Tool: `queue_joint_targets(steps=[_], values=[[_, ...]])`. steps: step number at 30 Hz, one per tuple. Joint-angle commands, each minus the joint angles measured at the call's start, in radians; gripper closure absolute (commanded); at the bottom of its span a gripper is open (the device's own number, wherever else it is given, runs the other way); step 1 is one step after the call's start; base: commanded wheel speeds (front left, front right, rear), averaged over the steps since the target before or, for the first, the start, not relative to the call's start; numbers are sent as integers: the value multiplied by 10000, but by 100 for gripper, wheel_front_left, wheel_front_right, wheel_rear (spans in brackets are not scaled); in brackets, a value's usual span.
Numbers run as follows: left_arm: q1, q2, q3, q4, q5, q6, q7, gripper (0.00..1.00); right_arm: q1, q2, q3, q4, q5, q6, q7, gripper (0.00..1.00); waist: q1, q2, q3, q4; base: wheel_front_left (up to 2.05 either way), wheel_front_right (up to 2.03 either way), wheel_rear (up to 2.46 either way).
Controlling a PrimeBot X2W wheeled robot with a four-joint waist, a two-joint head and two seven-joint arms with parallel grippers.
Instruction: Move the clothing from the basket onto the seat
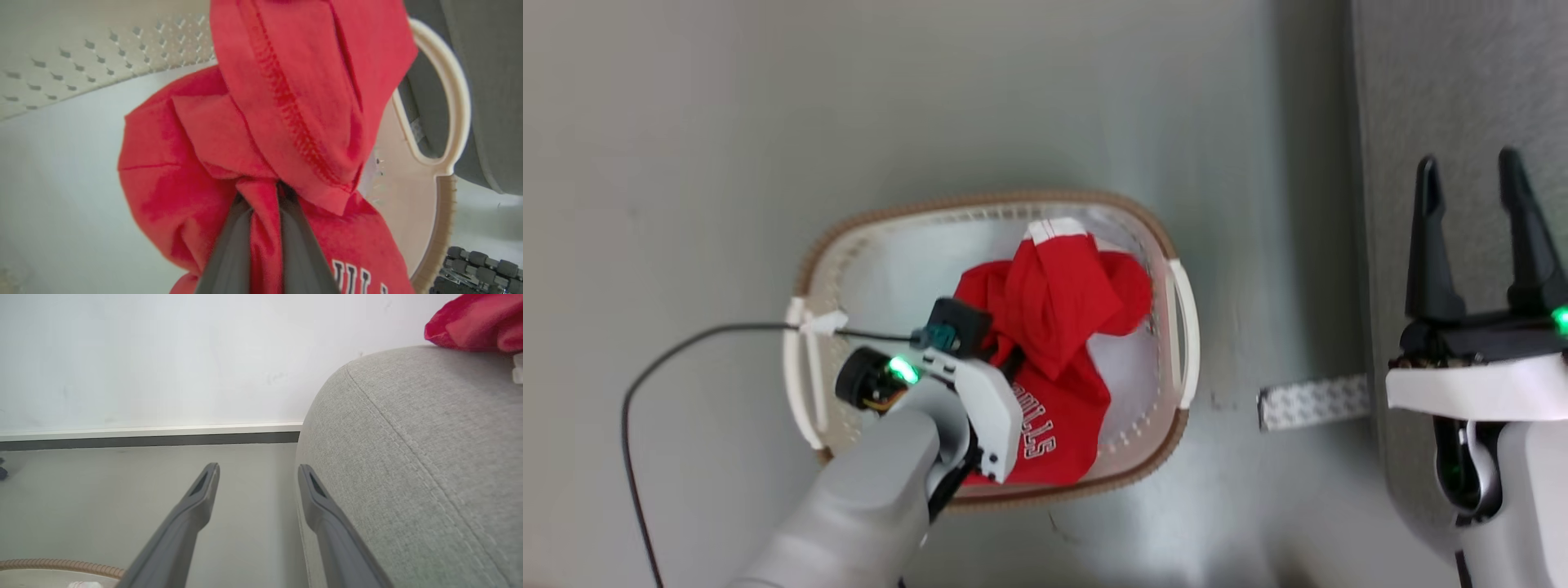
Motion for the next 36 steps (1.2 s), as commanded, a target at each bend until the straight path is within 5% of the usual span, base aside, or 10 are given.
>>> queue_joint_targets(steps=[1, 13, 36], values=[[280, -25, 13, 10, -240, -26, -343, 100, 265, -28, -57, 184, 94, -22, 22, 0, -1, 0, -1245, 410, 0, 0, 0], [1967, 30, 501, -582, -1137, 38, -1115, 100, 2180, -28, -422, 1370, -205, -22, 22, 0, -1, 0, -5223, 1397, 0, 0, 0], [4163, 1928, 2006, -4855, -901, 2229, -1055, 100, 4974, -27, -108, 2056, -652, -22, 22, 0, -1, 0, -9244, 1734, 0, 0, 0]])
